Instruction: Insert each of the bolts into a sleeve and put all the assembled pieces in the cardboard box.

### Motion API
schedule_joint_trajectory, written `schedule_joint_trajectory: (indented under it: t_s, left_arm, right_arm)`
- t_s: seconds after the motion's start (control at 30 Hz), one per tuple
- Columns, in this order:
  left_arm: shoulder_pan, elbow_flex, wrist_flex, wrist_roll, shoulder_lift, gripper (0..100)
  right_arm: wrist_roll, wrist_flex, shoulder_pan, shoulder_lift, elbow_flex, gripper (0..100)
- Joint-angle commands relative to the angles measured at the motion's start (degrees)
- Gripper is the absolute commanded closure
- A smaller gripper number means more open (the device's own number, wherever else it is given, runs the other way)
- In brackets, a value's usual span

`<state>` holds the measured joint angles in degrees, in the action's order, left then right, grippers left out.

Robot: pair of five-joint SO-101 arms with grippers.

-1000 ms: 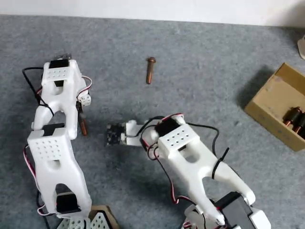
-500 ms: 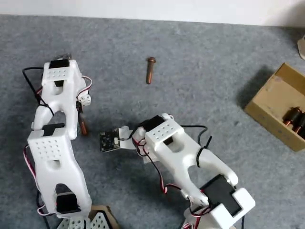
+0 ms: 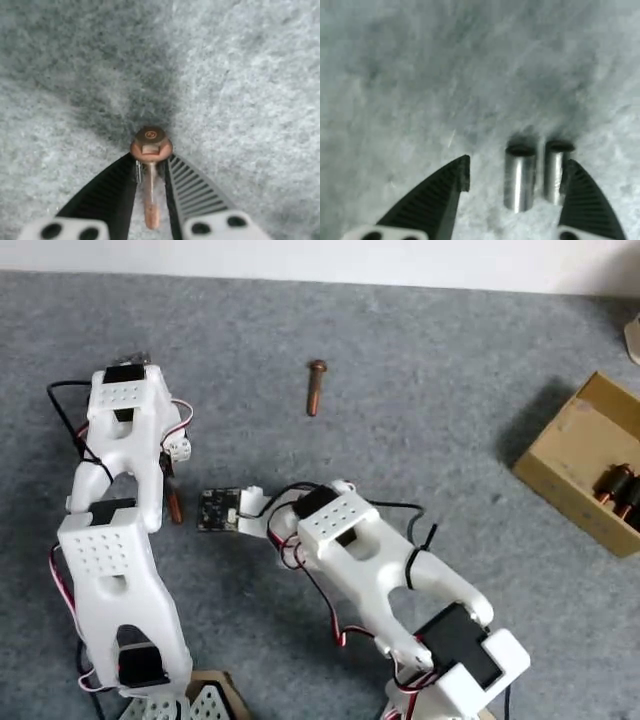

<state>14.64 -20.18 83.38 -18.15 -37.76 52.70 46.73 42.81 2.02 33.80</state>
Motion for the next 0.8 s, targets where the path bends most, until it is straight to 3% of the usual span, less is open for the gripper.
schedule_joint_trajectory:
  t_s: [0.0,0.17,0.23,0.3,0.5,0.77]
  left_arm:
    - [-0.8,-0.7,-0.4,0.4,1.1,99]
    - [-0.7,-0.7,-0.4,0.4,1.1,99]
    - [-0.7,-0.6,-0.4,0.4,1.1,99]
    - [-0.6,-0.6,-0.3,0.4,1.1,99]
    - [-0.6,-0.6,-0.2,0.4,1.1,99]
    - [-0.6,-0.6,-0.1,0.4,1.1,99]
  right_arm:
    - [-1.7,-2.9,1.0,0.2,-1.0,75.2]
    - [-1.7,-2.9,0.7,0.2,-1.0,92.8]
    - [-1.6,-2.8,0.7,0.2,-0.9,95.6]
    - [-1.5,-2.7,0.6,0.3,-0.8,92.6]
    - [0.7,-2.6,-1.6,0.4,-0.9,71.7]
    - [5.9,4.8,-4.5,0.4,-1.5,71.3]
